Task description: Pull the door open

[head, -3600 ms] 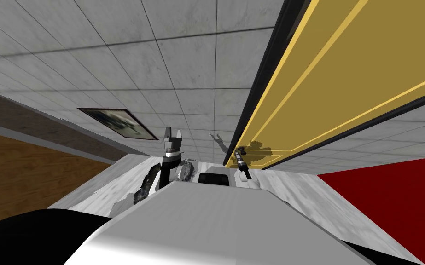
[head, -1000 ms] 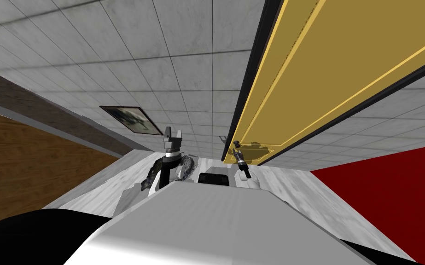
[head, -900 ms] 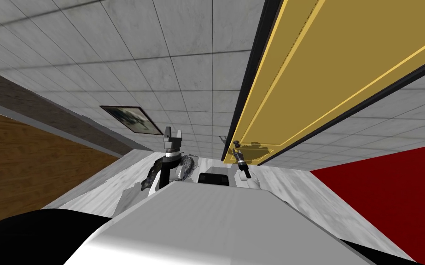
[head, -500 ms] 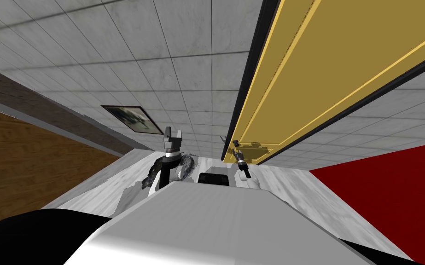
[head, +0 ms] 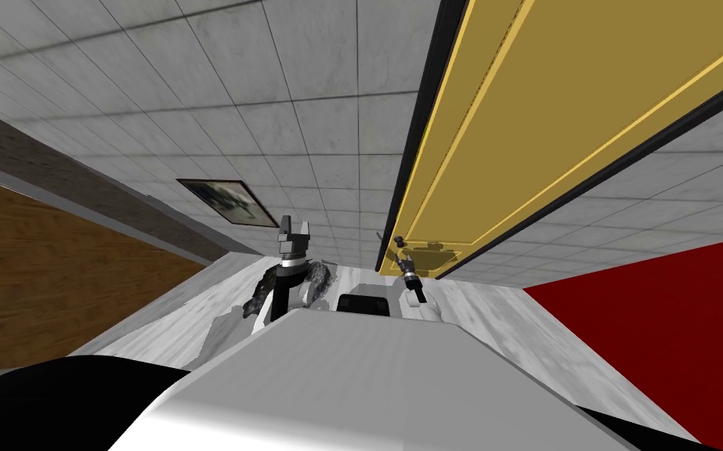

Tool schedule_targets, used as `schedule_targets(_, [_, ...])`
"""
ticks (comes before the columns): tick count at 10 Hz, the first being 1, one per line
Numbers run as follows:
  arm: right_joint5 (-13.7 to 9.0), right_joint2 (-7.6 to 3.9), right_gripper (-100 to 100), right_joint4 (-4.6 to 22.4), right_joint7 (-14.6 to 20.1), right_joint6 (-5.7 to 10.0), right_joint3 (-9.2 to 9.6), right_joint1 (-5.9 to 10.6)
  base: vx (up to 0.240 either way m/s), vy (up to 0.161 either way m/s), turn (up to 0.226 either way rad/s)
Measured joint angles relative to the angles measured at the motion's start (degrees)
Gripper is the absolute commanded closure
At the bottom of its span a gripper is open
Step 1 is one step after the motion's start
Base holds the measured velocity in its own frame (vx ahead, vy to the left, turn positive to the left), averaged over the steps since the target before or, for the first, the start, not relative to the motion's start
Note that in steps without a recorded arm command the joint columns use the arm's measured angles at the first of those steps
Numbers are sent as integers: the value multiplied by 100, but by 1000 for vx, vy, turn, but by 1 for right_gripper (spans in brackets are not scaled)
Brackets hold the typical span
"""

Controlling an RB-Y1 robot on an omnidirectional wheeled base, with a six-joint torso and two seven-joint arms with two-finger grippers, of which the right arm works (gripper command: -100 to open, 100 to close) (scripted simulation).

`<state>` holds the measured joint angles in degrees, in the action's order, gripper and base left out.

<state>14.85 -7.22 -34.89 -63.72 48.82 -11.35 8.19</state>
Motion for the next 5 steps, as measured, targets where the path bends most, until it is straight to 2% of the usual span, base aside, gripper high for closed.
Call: schedule_targets(5, [76, 56, -100, 20, -651, -33, -109, 24, -49, -28, 2])
